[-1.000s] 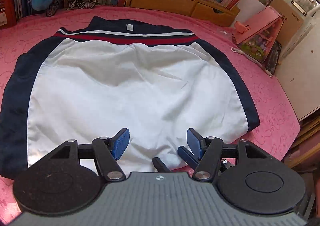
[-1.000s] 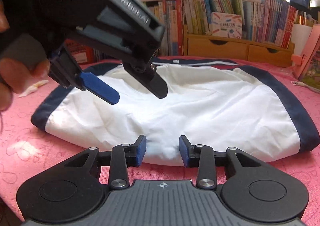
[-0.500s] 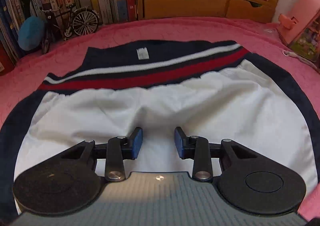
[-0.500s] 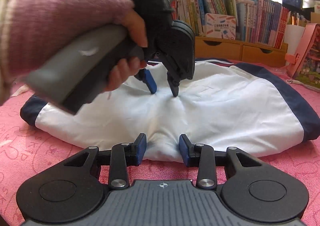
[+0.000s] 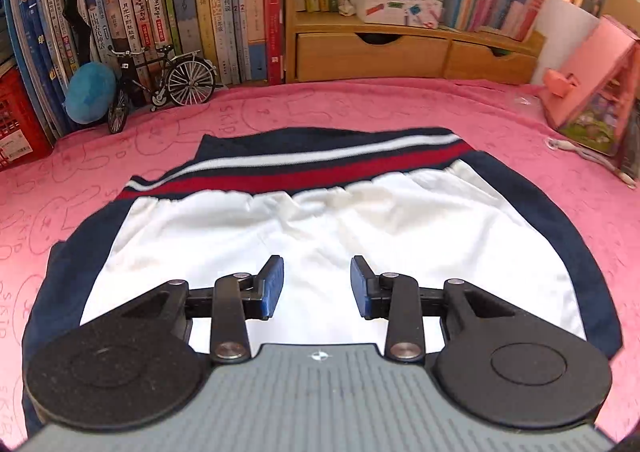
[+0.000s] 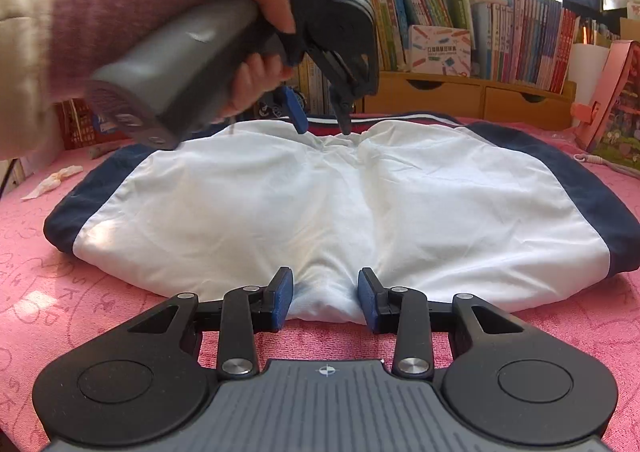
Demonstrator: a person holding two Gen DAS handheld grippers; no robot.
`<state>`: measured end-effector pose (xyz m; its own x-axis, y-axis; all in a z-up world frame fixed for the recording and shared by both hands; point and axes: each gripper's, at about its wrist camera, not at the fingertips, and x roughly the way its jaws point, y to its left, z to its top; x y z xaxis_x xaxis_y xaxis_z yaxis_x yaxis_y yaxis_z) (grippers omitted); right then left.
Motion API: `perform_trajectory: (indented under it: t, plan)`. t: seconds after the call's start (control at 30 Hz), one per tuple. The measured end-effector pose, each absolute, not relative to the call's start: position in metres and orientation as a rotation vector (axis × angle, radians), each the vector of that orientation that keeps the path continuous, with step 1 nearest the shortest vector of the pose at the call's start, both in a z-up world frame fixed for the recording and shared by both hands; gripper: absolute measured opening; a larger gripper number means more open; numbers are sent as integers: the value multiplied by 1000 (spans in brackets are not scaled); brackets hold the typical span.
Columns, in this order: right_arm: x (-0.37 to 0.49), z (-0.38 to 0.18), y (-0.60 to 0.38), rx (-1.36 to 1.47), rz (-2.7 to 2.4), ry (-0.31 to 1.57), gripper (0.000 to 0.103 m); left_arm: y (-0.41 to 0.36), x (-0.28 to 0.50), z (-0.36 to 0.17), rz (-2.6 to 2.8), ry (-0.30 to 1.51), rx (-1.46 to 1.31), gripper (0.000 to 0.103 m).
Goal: Fold clothes
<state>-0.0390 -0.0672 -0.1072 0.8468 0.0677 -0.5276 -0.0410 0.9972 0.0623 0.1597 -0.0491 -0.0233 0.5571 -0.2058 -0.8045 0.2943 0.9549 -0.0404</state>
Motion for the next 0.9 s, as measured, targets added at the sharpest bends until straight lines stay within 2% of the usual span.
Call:
perform_trajectory:
  t: [0.13, 0.37, 0.53, 0.73, 0.9]
  plan:
    - [-35, -107, -67, 49, 57, 558, 37, -56, 145, -35, -321, 983, 133, 37]
    - [-37, -108, -66, 42, 57, 554, 37, -75, 204, -68, -192, 853, 202, 40]
    - [-36, -108, -65, 34, 56, 553, 37, -71, 246, -57, -121, 920, 70, 40]
    - [-36, -108, -62, 32, 58, 550, 37, -49, 188, -38, -212, 902, 22, 39]
    - [-36, -108, -61, 36, 58, 548, 37, -32, 120, -38, -243, 1001, -7, 38]
